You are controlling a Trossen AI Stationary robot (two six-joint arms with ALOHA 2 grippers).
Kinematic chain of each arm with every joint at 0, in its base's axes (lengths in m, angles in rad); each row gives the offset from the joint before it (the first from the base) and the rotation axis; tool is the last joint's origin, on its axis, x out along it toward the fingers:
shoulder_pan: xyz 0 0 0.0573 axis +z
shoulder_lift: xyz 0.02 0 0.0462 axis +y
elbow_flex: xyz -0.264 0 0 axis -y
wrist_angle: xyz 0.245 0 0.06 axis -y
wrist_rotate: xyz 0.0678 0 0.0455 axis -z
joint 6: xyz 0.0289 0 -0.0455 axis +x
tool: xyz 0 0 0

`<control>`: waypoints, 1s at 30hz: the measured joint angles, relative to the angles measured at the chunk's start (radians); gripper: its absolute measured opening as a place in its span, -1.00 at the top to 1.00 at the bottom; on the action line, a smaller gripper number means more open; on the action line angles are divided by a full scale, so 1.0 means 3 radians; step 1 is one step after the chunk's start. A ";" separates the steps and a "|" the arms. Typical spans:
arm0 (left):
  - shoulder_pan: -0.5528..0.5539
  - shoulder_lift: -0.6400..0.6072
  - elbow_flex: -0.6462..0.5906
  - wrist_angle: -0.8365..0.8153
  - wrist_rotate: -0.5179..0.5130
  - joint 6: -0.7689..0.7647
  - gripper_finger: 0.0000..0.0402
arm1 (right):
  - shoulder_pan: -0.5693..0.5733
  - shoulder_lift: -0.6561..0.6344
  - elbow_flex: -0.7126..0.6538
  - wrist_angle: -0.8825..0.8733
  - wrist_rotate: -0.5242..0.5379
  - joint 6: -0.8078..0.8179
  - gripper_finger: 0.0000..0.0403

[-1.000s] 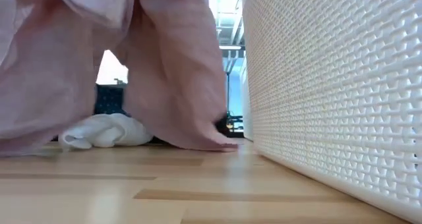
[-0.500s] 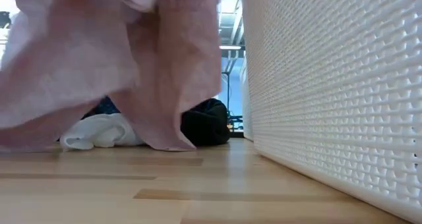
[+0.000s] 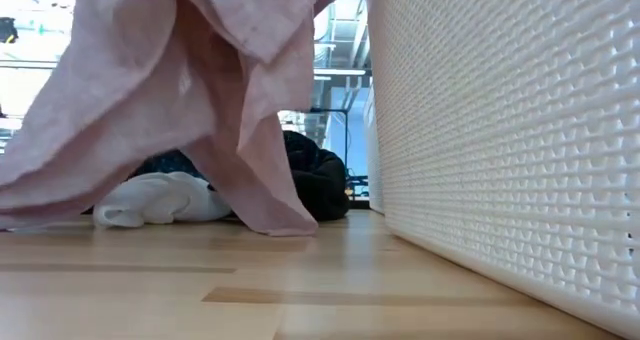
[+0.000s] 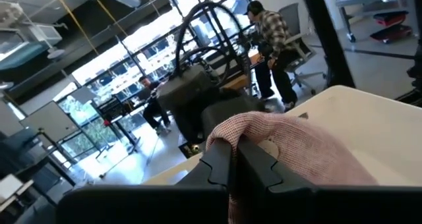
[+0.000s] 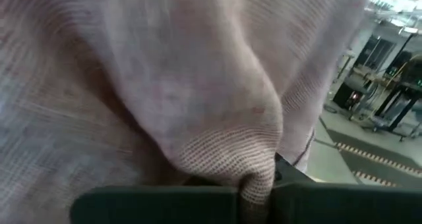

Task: Sort clothes
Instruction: Put the pink polo shirt into the top white laundry bin

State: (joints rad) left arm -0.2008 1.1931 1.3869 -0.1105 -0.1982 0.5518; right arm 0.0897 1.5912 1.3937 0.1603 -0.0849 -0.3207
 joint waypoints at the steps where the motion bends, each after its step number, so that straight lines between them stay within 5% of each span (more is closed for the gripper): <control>1: 0.0019 0.0015 0.0027 -0.0019 -0.0001 0.0000 0.98 | 0.0005 0.0000 0.0000 0.0034 0.0006 -0.0044 0.95; 9: 0.0138 0.0013 0.0199 -0.0001 -0.0103 0.0005 0.96 | 0.0007 -0.0244 0.0000 0.0053 0.0536 -0.0322 0.99; 20: 0.0335 0.0012 0.0236 -0.0179 -0.0115 -0.0077 0.94 | -0.0099 -0.0871 -0.0001 0.0139 0.0557 -0.0438 1.00; 30: 0.0416 0.0155 0.0227 -0.0416 -0.0182 -0.0299 0.34 | -0.0116 -0.1047 0.0187 0.0204 0.0331 -0.0496 1.00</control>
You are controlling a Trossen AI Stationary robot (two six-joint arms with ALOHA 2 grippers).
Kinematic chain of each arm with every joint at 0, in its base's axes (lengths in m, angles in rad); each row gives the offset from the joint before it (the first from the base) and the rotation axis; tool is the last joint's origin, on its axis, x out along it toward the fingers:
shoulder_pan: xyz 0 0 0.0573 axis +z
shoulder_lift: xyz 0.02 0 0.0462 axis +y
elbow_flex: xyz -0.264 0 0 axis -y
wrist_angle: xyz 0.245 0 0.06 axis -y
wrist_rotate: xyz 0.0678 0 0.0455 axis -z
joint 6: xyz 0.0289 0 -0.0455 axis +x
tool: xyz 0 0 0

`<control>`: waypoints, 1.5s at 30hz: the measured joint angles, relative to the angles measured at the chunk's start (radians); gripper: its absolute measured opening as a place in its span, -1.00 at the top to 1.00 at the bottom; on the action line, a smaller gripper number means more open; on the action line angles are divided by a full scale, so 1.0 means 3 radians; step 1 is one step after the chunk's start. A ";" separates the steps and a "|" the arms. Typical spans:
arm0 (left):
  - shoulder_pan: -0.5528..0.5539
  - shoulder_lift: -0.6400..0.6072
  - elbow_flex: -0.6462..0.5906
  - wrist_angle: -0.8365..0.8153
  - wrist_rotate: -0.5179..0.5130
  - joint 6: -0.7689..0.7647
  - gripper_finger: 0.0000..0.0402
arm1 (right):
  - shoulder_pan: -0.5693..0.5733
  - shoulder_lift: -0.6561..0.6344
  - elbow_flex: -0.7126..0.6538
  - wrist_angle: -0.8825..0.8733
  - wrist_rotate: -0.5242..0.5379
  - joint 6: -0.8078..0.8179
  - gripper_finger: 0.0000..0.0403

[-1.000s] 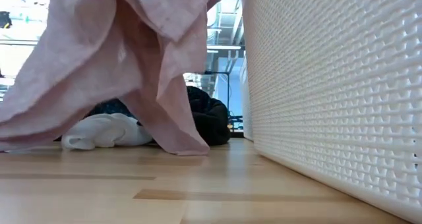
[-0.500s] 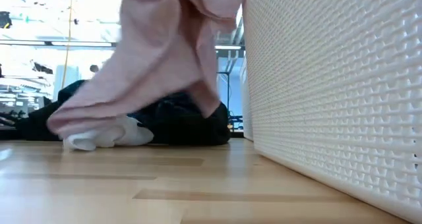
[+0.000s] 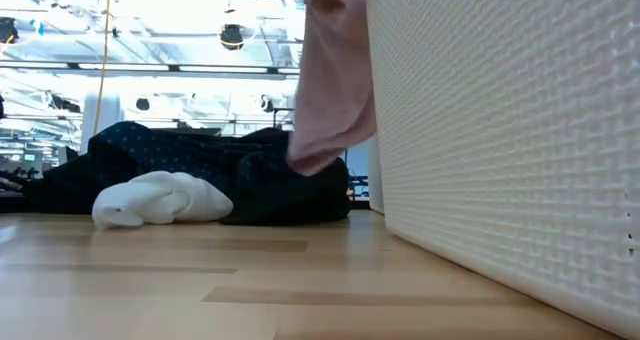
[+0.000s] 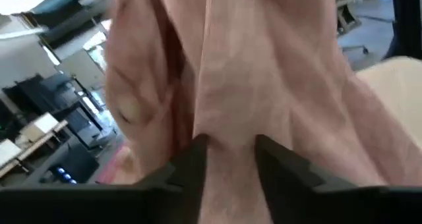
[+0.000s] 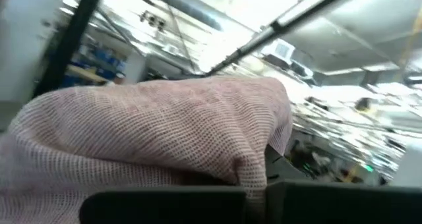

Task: Sort clothes
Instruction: Put the pink polo shirt into the top white laundry bin

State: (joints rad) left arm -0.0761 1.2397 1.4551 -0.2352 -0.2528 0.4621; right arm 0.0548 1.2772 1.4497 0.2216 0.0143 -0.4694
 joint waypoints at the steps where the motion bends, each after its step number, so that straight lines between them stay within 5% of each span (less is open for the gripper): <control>1: -0.0001 0.0044 0.0000 0.0000 0.0001 -0.0014 0.25 | 0.0018 0.0021 0.0039 -0.0011 -0.0033 -0.0005 1.00; 13: -0.0001 0.0514 0.0000 -0.0309 0.0286 -0.0499 -0.67 | 0.0123 0.0056 0.0429 -0.0408 -0.0053 -0.0114 1.00; 18: -0.0001 0.0771 0.0000 -0.0274 0.0581 -0.0626 -0.73 | 0.0146 0.0066 0.0522 -0.0485 -0.0053 -0.0147 1.00; 28: -0.0001 0.1258 -0.0001 -0.0023 0.0380 -0.0663 -0.73 | 0.0176 0.0062 0.0556 -0.0613 -0.0052 -0.0173 1.00; 34: -0.0003 0.1387 -0.0001 -0.0028 0.0371 -0.0616 -0.34 | 0.0189 0.0062 0.0556 -0.0629 -0.0052 -0.0182 1.00; 41: -0.0061 0.1339 -0.0005 -0.0013 0.0463 -0.0336 0.87 | 0.0188 0.0059 0.0556 -0.0758 -0.0050 -0.0182 1.00; 45: -0.0064 0.1210 -0.0002 0.0054 0.0476 -0.0267 0.98 | 0.0188 0.0054 0.0557 -0.0860 0.0040 -0.0181 1.00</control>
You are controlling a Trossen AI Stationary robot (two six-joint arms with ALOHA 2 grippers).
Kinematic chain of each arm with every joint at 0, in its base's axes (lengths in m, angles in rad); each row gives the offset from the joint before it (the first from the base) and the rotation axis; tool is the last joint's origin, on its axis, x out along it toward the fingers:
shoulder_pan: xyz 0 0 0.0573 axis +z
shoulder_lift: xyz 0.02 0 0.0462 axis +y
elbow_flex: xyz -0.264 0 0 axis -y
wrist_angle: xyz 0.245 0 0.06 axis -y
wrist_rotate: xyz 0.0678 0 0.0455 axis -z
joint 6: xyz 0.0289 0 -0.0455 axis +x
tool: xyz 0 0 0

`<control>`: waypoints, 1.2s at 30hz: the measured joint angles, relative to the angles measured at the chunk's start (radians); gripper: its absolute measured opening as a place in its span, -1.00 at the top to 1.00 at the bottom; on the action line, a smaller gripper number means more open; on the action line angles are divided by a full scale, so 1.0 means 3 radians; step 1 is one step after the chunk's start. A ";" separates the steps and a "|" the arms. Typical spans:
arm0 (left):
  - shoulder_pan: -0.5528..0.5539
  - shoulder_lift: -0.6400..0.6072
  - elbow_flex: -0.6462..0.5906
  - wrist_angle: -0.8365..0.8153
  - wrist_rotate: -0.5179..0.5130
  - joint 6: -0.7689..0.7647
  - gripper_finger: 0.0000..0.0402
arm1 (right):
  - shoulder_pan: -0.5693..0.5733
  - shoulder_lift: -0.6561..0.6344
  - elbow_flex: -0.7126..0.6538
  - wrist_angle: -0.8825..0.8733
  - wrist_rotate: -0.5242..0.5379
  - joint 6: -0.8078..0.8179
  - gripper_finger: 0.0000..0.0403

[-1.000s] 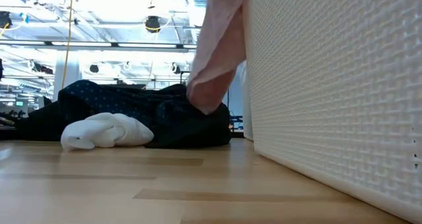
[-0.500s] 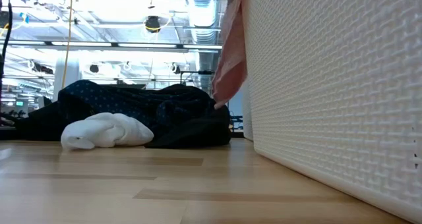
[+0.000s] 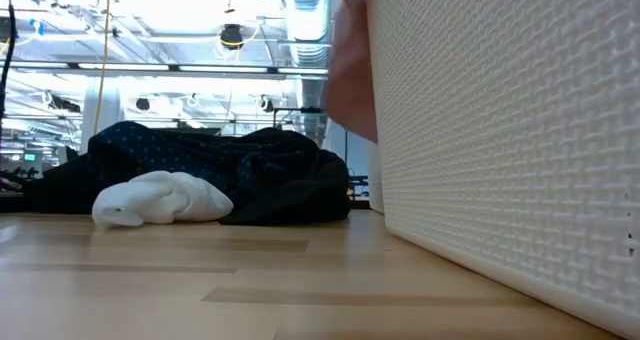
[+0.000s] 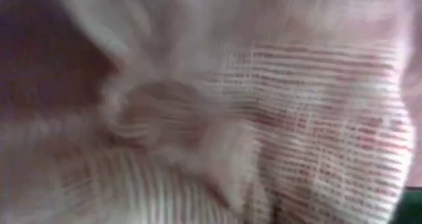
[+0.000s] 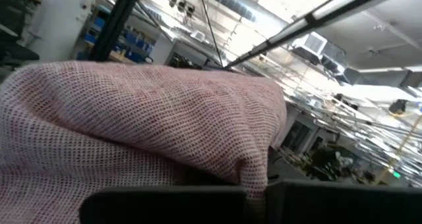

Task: Sort clothes
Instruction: Put the pink polo shirt into the top white laundry bin

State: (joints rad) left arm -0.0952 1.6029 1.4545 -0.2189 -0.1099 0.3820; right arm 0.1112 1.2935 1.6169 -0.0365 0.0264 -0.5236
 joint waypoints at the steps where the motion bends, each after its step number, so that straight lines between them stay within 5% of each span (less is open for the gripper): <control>1: 0.0006 -0.0045 0.0001 -0.0003 -0.0002 0.0016 0.98 | 0.0000 -0.0008 0.0000 -0.0039 0.0010 0.0000 1.00; 17: 0.0162 -0.0786 0.0005 0.0537 -0.0006 0.0311 1.00 | -0.0005 -0.0054 0.0003 -0.0817 0.0685 0.0207 1.00; 36: 0.0831 -0.0648 0.0016 0.1239 0.0706 0.0061 1.00 | -0.0243 -0.0051 0.0001 -0.1710 0.1511 0.0700 1.00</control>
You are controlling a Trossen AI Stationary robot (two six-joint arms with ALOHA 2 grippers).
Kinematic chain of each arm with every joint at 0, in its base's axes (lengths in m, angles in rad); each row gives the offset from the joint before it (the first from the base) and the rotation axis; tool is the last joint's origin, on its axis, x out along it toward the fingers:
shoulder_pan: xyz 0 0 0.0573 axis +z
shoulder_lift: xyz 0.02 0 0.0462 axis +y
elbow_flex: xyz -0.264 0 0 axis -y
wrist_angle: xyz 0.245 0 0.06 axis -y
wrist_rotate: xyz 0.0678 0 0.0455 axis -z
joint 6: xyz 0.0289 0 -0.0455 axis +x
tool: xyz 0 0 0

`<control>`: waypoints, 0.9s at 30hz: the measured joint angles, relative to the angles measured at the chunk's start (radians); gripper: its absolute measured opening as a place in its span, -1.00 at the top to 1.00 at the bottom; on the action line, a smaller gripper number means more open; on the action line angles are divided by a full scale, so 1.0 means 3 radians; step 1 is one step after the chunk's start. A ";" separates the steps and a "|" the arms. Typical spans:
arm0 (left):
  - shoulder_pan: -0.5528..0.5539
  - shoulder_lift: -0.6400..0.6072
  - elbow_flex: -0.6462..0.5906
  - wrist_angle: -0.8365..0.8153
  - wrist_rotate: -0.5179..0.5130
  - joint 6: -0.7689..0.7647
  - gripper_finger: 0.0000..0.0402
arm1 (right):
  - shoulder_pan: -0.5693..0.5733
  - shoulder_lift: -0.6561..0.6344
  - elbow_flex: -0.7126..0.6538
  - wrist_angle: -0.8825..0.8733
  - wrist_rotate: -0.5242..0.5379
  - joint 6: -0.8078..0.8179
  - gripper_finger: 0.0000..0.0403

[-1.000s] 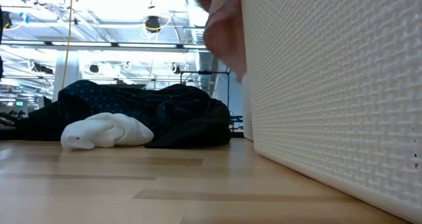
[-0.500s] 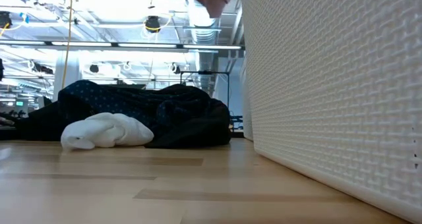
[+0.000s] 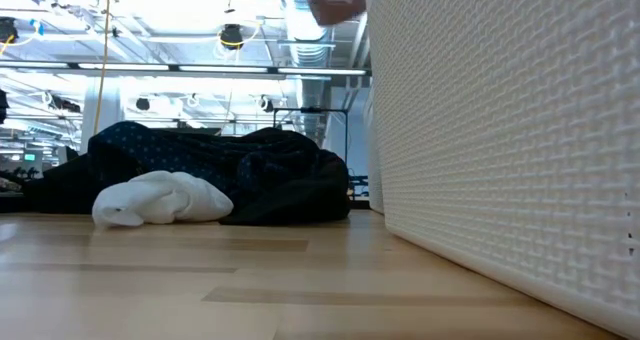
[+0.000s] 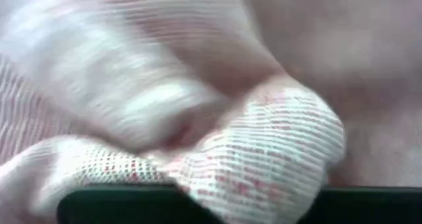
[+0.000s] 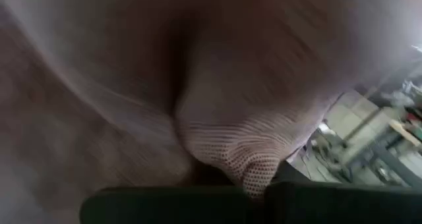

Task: Sort clothes
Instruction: Put the pink polo shirt into the top white laundry bin

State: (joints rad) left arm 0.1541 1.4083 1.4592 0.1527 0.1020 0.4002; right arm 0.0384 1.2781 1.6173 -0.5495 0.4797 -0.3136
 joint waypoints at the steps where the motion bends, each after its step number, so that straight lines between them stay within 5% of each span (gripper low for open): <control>1: 0.0030 0.0030 -0.0002 0.0013 0.0056 -0.0017 1.00 | -0.0025 0.0000 0.0000 -0.0040 0.0002 0.0035 1.00; 15: 0.0401 0.0636 0.0017 0.0628 0.0545 -0.0293 1.00 | -0.0395 0.0000 -0.0003 -0.0901 0.0193 0.0636 1.00; 27: 0.0507 0.1353 0.0618 0.0662 0.0915 -0.0443 1.00 | -0.0632 0.0001 -0.0004 -0.1671 0.0403 0.1206 1.00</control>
State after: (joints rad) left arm 0.3061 1.8143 1.6445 0.3514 0.3765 0.2672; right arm -0.1512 1.2785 1.6161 -1.0508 0.6005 0.0482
